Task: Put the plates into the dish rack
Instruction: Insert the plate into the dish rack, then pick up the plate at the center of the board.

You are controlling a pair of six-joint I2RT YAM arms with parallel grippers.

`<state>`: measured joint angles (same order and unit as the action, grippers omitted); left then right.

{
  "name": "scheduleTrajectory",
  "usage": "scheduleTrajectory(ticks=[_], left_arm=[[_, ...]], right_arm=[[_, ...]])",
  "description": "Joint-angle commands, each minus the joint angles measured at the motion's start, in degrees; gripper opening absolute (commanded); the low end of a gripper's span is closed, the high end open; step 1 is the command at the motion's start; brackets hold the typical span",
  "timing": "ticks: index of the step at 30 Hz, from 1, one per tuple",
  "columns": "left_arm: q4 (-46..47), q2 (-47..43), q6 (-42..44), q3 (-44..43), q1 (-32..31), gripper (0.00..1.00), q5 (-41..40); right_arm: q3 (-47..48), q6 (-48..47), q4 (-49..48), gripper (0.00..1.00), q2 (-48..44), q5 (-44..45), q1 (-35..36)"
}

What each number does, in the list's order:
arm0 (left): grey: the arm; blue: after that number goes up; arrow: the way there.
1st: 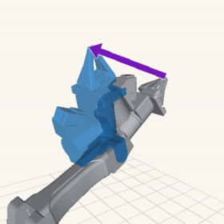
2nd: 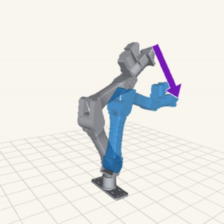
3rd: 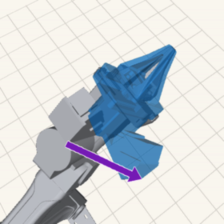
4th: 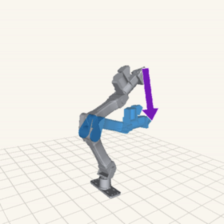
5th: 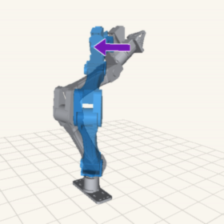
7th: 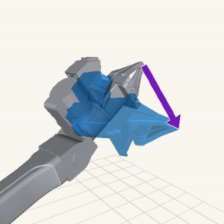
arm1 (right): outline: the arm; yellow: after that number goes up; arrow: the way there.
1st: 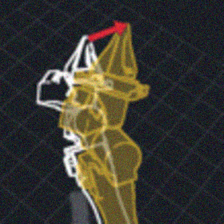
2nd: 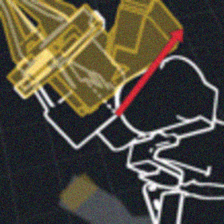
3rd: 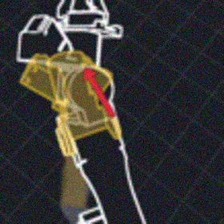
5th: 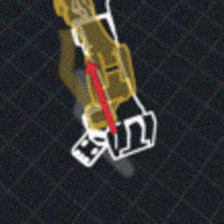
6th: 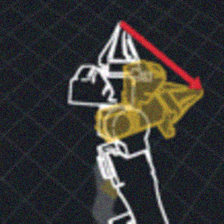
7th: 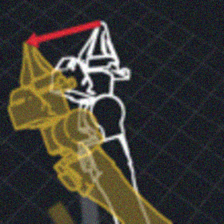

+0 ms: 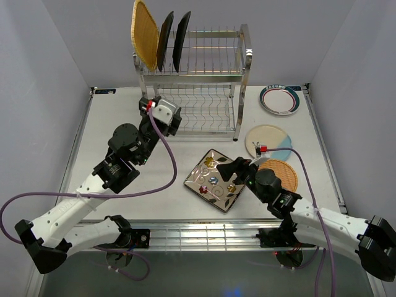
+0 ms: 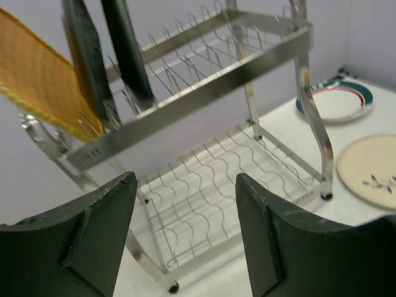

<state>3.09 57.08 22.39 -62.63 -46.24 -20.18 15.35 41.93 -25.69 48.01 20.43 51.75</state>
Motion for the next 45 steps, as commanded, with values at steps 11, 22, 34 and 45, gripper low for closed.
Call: scheduleTrajectory(ticks=[11, 22, 34, 45], left_arm=[[6.74, -4.61, -5.51, 19.03, 0.36, 0.85, 8.58], [10.18, -0.57, -14.04, 25.01, 14.50, 0.90, 27.82], [9.39, 5.84, -17.38, 25.99, 17.94, 0.92, 42.76], [9.21, 10.85, -18.96, 25.63, 19.52, 0.94, 53.22]], right_arm=[[-3.84, 13.43, 17.16, 0.88, -15.22, 4.27, -0.24], [-7.79, 20.47, 24.80, 0.86, -16.72, 4.01, -0.24], [-11.92, 23.98, 27.98, 0.86, -21.46, 3.13, -0.16], [-15.00, 27.67, 26.84, 0.84, -23.84, 4.18, -0.24]])
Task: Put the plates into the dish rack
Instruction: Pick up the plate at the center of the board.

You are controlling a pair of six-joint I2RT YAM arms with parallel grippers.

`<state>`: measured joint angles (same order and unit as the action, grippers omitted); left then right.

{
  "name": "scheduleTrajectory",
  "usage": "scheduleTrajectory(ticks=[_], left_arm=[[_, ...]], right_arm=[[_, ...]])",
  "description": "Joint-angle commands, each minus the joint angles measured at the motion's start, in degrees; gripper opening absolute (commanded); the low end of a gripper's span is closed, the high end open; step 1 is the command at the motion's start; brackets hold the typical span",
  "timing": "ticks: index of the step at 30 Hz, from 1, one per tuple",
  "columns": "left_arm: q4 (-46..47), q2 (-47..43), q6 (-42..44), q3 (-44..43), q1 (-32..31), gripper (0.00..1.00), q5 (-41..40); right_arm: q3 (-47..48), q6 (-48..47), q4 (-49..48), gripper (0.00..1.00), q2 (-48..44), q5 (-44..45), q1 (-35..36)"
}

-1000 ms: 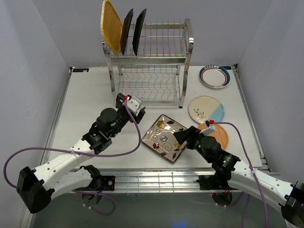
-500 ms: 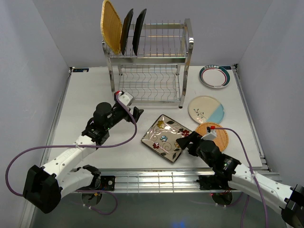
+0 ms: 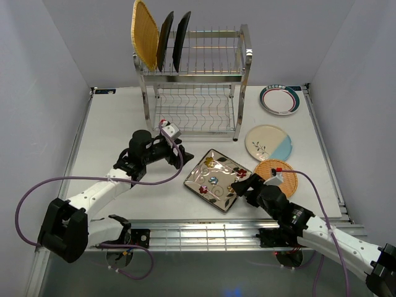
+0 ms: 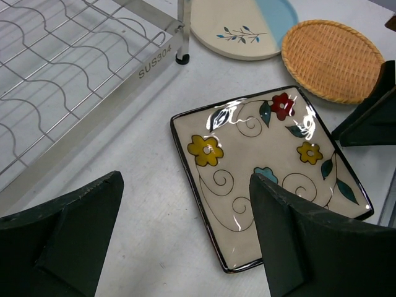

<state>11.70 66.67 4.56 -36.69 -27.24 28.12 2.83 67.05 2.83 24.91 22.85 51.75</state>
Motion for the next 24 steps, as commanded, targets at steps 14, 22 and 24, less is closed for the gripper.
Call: scheduleTrajectory(ticks=[14, 22, 24], left_arm=[[-1.85, 12.86, -3.33, -4.88, 3.51, 0.93, 14.15], [-7.22, 19.98, -1.40, -9.45, 3.52, 0.84, 12.32], [-7.13, 21.21, -1.04, -9.72, 3.51, 0.82, 10.65]], right_arm=[[-6.70, 6.96, -5.73, 0.83, -0.04, 2.20, -0.24], [-6.26, 6.43, -9.33, 0.82, 5.50, 0.88, -0.16], [-6.08, 6.43, -9.33, 0.82, 5.94, 0.97, -0.24]])
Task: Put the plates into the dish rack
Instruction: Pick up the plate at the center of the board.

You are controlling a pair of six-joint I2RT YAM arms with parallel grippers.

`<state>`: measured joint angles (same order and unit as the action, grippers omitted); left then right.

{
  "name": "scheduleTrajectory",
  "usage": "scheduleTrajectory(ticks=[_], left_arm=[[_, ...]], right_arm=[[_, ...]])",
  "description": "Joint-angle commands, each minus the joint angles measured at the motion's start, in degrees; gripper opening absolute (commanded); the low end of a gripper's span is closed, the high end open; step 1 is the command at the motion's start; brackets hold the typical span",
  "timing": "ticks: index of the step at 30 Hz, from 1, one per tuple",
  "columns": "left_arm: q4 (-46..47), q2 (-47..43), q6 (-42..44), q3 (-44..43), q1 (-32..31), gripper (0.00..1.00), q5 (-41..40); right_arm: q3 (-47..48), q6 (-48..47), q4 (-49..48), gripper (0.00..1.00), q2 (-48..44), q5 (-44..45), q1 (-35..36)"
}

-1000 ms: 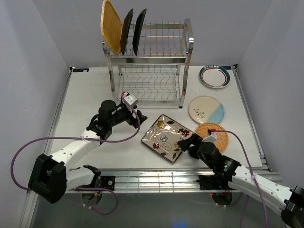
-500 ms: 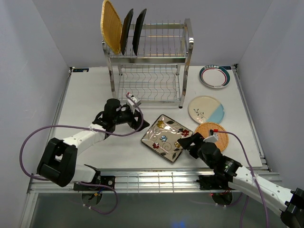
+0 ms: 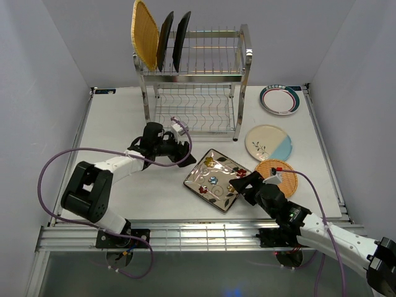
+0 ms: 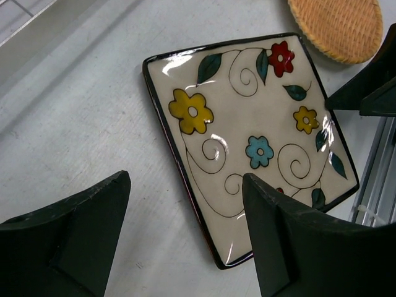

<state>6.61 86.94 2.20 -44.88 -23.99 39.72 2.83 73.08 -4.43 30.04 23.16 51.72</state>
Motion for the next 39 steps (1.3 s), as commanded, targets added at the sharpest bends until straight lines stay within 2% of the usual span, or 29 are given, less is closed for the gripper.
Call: scheduleTrajectory(ticks=[1, 9, 23, 39], left_arm=[[-2.04, 1.39, 1.32, -1.70, 0.26, 0.82, -1.49], [-2.39, 4.91, 1.84, -2.84, -1.06, 0.82, -3.25], [-1.16, 5.96, 2.64, -1.96, -5.01, 0.81, -6.50], [-0.55, 8.07, 3.25, -2.05, -6.77, 0.77, -8.87]], right_arm=[[-6.26, 0.48, -2.08, 0.82, 0.81, 0.75, -0.22], [-6.61, 0.57, -1.47, 0.82, -1.03, 0.84, -0.13], [-4.41, 3.12, 10.14, 0.83, -3.85, 2.16, -0.22], [-4.77, 3.30, 9.96, 0.83, -1.65, 2.07, -0.22]])
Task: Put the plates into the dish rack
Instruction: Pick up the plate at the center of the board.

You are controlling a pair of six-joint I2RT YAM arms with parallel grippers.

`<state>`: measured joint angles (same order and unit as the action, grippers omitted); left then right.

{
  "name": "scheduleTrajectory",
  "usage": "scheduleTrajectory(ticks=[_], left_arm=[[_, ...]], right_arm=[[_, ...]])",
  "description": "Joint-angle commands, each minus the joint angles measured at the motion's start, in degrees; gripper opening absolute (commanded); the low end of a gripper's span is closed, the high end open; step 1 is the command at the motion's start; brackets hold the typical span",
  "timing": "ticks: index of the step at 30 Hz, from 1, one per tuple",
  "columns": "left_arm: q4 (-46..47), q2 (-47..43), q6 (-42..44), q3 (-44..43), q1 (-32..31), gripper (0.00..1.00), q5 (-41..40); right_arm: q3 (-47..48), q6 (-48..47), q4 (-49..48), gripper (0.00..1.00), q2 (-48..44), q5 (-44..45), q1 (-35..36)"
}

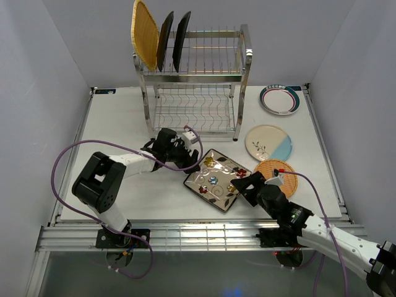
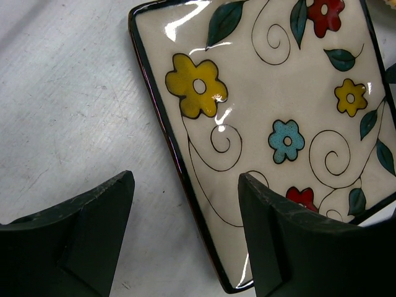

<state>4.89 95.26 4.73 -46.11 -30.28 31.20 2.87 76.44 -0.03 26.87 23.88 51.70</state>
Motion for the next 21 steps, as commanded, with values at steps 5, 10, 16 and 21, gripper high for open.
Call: scheduleTrajectory(ticks=[5, 10, 16, 21], left_arm=[[1.27, -0.08, 0.89, -0.83, -0.65, 0.77, -0.53], [1.27, 0.01, 1.16, -0.83, -0.92, 0.77, -0.79], [1.27, 0.01, 1.33, -0.83, -1.18, 0.77, -1.14], [1.27, -0.08, 1.42, -0.74, -1.27, 0.77, -1.23]], right_arm=[[-4.81, -0.33, 6.62, 0.82, 1.87, 1.00, -0.20], [-4.37, -0.51, 8.99, 0.82, 1.08, 0.12, -0.20], [-3.84, -0.51, 14.26, 0.82, -3.04, 0.38, -0.11], [-3.84, -1.03, 18.66, 0.83, -6.65, 0.90, -0.11]])
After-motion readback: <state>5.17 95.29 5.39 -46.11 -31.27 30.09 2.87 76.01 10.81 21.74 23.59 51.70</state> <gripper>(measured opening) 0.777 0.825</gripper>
